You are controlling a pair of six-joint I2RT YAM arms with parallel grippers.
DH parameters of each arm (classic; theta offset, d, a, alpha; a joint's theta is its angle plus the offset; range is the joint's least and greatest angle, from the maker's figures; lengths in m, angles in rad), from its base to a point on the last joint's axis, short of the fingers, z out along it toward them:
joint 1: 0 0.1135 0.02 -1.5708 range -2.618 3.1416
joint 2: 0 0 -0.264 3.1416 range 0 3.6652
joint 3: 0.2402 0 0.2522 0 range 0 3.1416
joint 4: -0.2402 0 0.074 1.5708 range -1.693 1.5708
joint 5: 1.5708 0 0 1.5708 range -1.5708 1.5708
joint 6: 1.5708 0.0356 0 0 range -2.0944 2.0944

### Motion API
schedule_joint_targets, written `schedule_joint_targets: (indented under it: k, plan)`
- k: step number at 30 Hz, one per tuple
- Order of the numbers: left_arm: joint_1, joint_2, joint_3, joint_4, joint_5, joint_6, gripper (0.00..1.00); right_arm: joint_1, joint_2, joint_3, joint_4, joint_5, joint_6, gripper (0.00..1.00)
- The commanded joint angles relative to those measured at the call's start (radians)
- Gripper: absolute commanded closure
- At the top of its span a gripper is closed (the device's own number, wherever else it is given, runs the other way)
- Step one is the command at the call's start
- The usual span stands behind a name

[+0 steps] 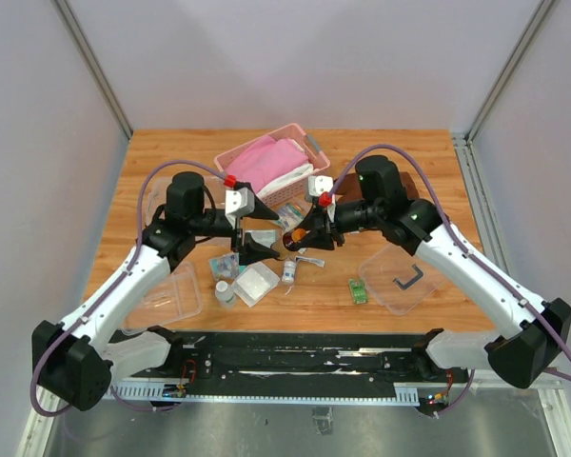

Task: Organize the medicine kit
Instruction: Place the pill bottle in the medicine box.

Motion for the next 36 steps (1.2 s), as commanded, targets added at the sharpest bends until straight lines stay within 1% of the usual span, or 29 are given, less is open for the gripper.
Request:
schedule_joint_targets:
  k: [1, 5, 8, 10, 12, 21, 24, 30, 32, 34, 36]
  plan:
    - [-0.079, 0.028, 0.022, -0.006, 0.041, 0.011, 0.04, -0.013, -0.027, -0.019, 0.052, -0.070, 0.022, 0.99]
    - [-0.112, 0.042, 0.010, 0.030, 0.045, -0.040, 0.08, -0.014, -0.036, -0.033, 0.067, -0.073, 0.025, 0.99]
    - [-0.116, 0.042, -0.013, 0.094, 0.042, -0.098, 0.15, -0.014, -0.042, -0.042, 0.078, -0.071, 0.028, 0.99]
    - [-0.117, 0.041, -0.025, 0.111, 0.035, -0.109, 0.18, -0.013, -0.045, -0.048, 0.084, -0.069, 0.030, 1.00]
    - [-0.117, 0.042, -0.031, 0.120, 0.033, -0.116, 0.20, -0.014, -0.048, -0.052, 0.091, -0.068, 0.035, 0.99]
    - [-0.118, 0.037, -0.062, 0.147, 0.024, -0.124, 0.20, -0.015, -0.056, -0.048, 0.095, -0.060, 0.042, 0.99]
    - [-0.118, 0.035, -0.066, 0.150, 0.021, -0.124, 0.24, -0.014, -0.054, -0.048, 0.095, -0.059, 0.042, 0.99]
    - [-0.118, 0.040, -0.075, 0.159, 0.021, -0.125, 0.38, -0.013, -0.051, -0.047, 0.100, -0.055, 0.052, 0.99]
    - [-0.118, 0.038, -0.072, 0.159, 0.016, -0.123, 0.46, -0.014, -0.053, -0.050, 0.103, -0.045, 0.052, 0.99]
    - [-0.118, 0.033, -0.072, 0.160, 0.004, -0.121, 0.54, -0.014, -0.054, -0.052, 0.110, -0.028, 0.056, 0.95]
    - [-0.118, 0.023, -0.072, 0.158, -0.010, -0.116, 0.59, -0.015, -0.054, -0.055, 0.112, 0.008, 0.066, 0.87]
